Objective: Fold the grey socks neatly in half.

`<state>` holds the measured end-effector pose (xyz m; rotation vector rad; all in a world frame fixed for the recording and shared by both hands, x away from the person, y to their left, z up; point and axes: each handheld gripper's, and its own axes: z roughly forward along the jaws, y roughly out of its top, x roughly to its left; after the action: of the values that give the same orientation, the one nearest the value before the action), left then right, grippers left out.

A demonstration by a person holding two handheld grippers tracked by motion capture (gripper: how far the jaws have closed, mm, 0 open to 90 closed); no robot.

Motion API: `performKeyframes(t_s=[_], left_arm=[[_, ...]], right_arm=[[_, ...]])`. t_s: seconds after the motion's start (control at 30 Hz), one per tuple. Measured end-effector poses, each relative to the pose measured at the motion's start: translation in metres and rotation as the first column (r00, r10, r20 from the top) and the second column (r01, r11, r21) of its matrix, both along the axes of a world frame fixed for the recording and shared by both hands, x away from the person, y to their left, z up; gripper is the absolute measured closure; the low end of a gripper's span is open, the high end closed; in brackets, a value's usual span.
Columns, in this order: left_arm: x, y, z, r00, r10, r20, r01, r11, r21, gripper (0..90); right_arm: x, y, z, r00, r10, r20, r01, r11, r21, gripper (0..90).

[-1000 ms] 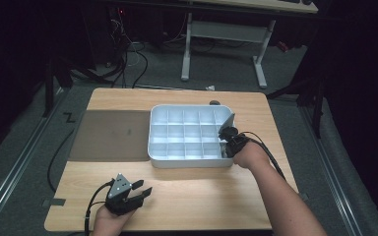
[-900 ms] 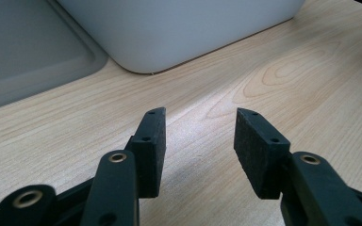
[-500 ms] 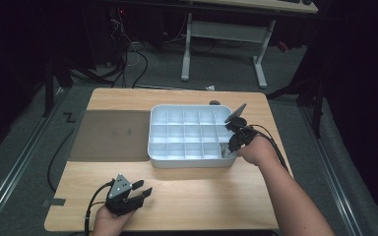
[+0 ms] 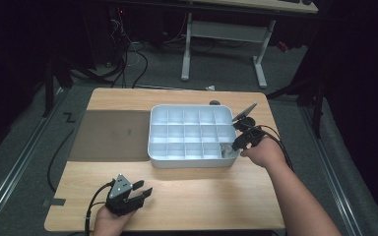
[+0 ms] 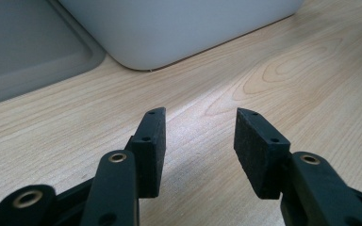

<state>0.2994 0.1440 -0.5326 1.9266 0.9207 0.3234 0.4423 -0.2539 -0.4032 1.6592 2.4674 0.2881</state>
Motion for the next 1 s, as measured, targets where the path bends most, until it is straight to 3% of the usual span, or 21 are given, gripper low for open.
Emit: performKeyframes(t_s=[0.23, 0.5, 0.57, 0.63, 0.67, 0.7, 0.77, 0.8, 0.9, 1.0], left_arm=[[-0.001, 0.000, 0.001, 1.0000, -0.001, 0.002, 0.001, 1.0000, 0.000, 55.0], [-0.002, 0.000, 0.003, 0.9999, 0.000, 0.016, 0.000, 1.0000, -0.001, 55.1], [-0.002, -0.001, 0.004, 0.9998, 0.001, 0.020, -0.001, 1.0000, 0.002, 55.2], [-0.002, -0.001, 0.004, 0.9998, 0.002, 0.022, -0.002, 1.0000, 0.002, 54.9], [-0.003, -0.001, 0.004, 0.9996, 0.008, 0.029, -0.008, 0.9999, 0.008, 54.3], [-0.003, -0.001, 0.005, 0.9993, 0.012, 0.034, -0.013, 0.9999, 0.008, 54.1], [-0.003, -0.001, 0.005, 0.9992, 0.013, 0.037, -0.013, 0.9999, 0.009, 53.8], [-0.004, -0.001, 0.006, 0.9988, 0.020, 0.044, -0.020, 0.9997, 0.010, 53.3], [-0.004, -0.001, 0.006, 0.9988, 0.022, 0.044, -0.022, 0.9997, 0.008, 53.1], [-0.004, -0.001, 0.006, 0.9989, 0.021, 0.041, -0.022, 0.9997, 0.009, 52.7]], right_arm=[[-0.009, -0.005, 0.002, 0.9980, 0.019, 0.060, -0.018, 1.000, -0.005, 64.4], [-0.027, -0.017, 0.000, 0.9843, 0.035, 0.173, -0.040, 0.999, 0.028, 62.1], [-0.034, -0.021, -0.001, 0.9783, 0.036, 0.204, -0.048, 0.997, 0.058, 61.4], [-0.041, -0.023, -0.003, 0.9721, 0.038, 0.231, -0.051, 0.998, 0.048, 59.0], [-0.047, -0.025, -0.006, 0.9638, 0.042, 0.263, -0.060, 0.996, 0.060, 58.3], [-0.050, -0.026, -0.007, 0.9621, 0.034, 0.271, -0.056, 0.996, 0.071, 57.7], [-0.054, -0.026, -0.010, 0.9584, 0.039, 0.283, -0.057, 0.997, 0.054, 55.7], [-0.064, -0.026, -0.015, 0.9364, 0.069, 0.344, -0.086, 0.996, 0.032, 53.7], [-0.072, -0.030, -0.023, 0.9339, 0.048, 0.354, -0.085, 0.992, 0.090, 53.0], [-0.079, -0.035, -0.032, 0.9250, 0.029, 0.379, -0.084, 0.988, 0.128, 50.9]])
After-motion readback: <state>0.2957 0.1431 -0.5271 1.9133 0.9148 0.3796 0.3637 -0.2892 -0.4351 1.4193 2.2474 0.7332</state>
